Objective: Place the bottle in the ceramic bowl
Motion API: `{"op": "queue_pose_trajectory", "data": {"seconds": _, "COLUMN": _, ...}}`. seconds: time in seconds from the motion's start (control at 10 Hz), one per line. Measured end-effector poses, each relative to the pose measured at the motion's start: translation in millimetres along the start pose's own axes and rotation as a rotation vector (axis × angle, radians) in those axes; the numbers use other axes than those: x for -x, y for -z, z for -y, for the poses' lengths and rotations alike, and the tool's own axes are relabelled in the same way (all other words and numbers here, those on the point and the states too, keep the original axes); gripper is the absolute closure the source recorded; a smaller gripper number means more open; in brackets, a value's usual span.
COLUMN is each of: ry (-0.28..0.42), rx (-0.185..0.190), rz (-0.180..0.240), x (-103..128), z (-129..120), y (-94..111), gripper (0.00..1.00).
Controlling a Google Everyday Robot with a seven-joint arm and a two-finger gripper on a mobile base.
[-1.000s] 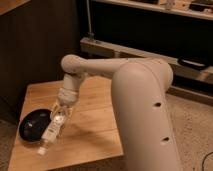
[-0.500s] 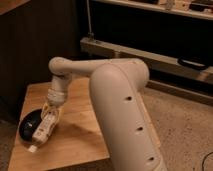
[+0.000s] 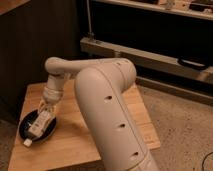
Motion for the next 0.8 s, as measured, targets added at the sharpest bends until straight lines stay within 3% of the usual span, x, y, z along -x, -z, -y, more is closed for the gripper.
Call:
{"op": "queue_pose_trajectory", "data": {"seconds": 0.5, "ry": -0.049, "rx": 0.045, "rz": 0.067, "x": 25.3, "z": -8.2, "y": 8.1, "gripper": 0.99}}
{"op": "queue_pose_trajectory", "data": {"seconds": 0.6, "ry": -0.048, "rx": 0.051, "rz": 0.089, "x": 25.7, "z": -11.0, "y": 6.6, "gripper": 0.95}}
{"op": "queue_pose_trajectory", "data": {"seconds": 0.8, "ry": -0.052, "rx": 0.065, "rz": 0.133, "x": 23.2, "z": -14.2, "y": 4.8, "gripper": 0.75}}
